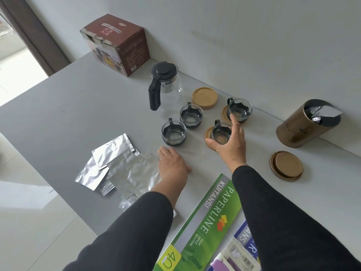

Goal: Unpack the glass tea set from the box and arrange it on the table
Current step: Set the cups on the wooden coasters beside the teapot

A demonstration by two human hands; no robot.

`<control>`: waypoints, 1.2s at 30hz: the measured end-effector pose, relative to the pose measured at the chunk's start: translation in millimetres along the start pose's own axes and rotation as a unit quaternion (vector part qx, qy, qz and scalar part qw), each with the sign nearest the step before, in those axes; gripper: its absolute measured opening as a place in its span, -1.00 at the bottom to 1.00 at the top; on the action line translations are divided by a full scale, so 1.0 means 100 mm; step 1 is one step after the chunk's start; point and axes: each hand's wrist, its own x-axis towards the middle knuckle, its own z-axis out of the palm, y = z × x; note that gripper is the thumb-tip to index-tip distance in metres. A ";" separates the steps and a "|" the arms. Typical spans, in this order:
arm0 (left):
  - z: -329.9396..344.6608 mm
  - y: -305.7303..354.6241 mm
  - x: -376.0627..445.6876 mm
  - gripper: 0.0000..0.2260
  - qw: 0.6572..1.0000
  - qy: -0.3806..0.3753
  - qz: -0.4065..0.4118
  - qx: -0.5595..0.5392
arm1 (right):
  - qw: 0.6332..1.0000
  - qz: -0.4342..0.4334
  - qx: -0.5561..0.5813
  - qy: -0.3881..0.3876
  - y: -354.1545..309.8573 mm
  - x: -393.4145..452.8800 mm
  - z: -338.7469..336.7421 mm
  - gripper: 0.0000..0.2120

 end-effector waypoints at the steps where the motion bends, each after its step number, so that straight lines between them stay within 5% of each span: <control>1: 0.00 0.00 0.00 -0.26 1.000 -0.003 0.000 0.000 | 1.000 -0.004 -0.017 -0.002 -0.02 -0.01 -0.01 -0.03; 7: -0.19 -0.19 0.01 -0.35 0.999 -0.028 0.026 -0.015 | 0.969 -0.141 -0.189 0.077 -0.31 0.11 -0.17 -0.27; 11: -0.47 -0.39 0.18 -0.36 1.000 0.013 0.022 0.018 | 0.959 -0.196 -0.206 0.010 -0.63 0.29 -0.13 -0.29; 15: -0.68 -0.50 0.58 -0.20 0.997 0.013 0.051 0.052 | 0.943 -0.173 -0.254 -0.130 -0.82 0.40 0.09 -0.28; 20: -0.66 -0.60 0.91 0.10 0.993 -0.051 0.086 0.065 | 0.932 -0.093 -0.297 -0.187 -0.83 0.50 0.39 -0.23; 26: -0.64 -0.60 1.01 0.24 0.986 -0.100 0.109 0.078 | 0.943 -0.116 -0.288 -0.119 -0.85 0.62 0.54 -0.31; 36: -0.65 -0.62 1.04 0.22 0.983 -0.114 0.124 0.074 | 0.970 -0.033 -0.220 -0.095 -0.83 0.57 0.65 -0.47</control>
